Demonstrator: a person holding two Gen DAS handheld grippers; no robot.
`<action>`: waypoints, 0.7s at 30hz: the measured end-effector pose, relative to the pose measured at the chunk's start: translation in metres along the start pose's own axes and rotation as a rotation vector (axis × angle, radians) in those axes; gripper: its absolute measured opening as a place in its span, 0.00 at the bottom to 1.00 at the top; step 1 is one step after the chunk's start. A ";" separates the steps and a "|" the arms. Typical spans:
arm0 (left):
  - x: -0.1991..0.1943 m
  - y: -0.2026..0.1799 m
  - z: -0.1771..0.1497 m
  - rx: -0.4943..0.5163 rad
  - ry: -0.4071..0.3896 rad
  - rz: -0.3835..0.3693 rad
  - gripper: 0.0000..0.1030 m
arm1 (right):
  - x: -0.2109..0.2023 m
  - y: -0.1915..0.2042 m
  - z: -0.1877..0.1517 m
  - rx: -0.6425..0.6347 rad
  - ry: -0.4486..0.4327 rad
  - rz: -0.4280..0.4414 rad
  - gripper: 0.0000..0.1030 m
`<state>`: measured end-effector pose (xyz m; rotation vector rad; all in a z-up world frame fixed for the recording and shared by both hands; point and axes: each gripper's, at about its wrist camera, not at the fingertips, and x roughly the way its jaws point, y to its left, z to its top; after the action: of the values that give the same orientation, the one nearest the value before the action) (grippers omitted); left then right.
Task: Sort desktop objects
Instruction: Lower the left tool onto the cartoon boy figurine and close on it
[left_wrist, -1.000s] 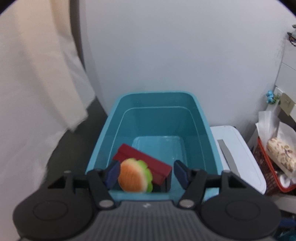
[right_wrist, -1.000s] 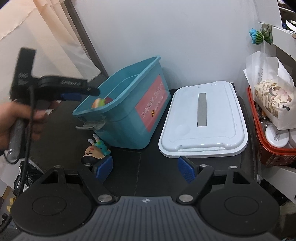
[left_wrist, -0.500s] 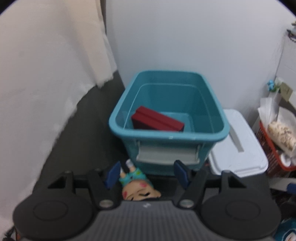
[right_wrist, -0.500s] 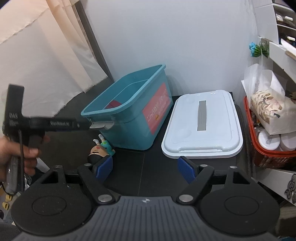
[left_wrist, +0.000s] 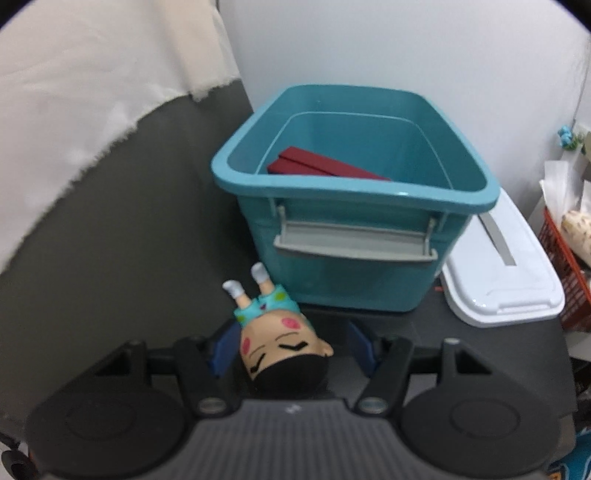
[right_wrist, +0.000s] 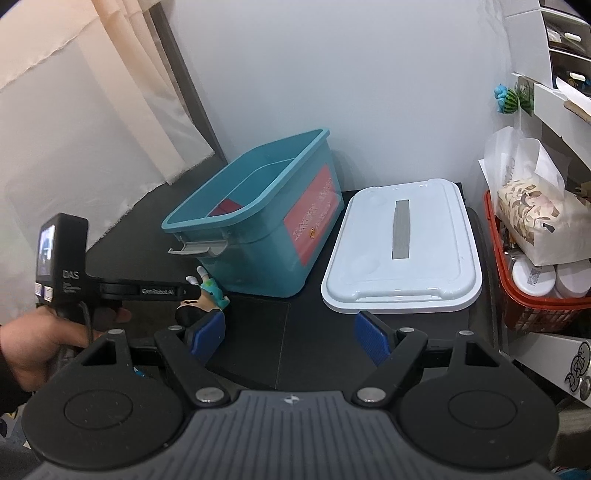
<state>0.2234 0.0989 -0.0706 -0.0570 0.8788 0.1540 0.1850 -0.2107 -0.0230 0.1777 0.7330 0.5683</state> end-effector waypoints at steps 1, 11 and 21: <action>0.002 -0.001 0.000 0.001 0.000 0.007 0.65 | 0.000 0.000 0.000 0.000 0.000 0.001 0.79; 0.034 0.001 -0.008 -0.036 0.039 0.023 0.63 | 0.005 -0.005 0.002 0.016 -0.004 0.014 0.79; 0.045 -0.003 -0.010 -0.029 0.029 0.092 0.64 | 0.011 -0.009 0.003 0.029 0.007 0.016 0.79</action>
<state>0.2444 0.0998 -0.1118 -0.0459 0.9087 0.2529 0.1979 -0.2118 -0.0304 0.2087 0.7475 0.5737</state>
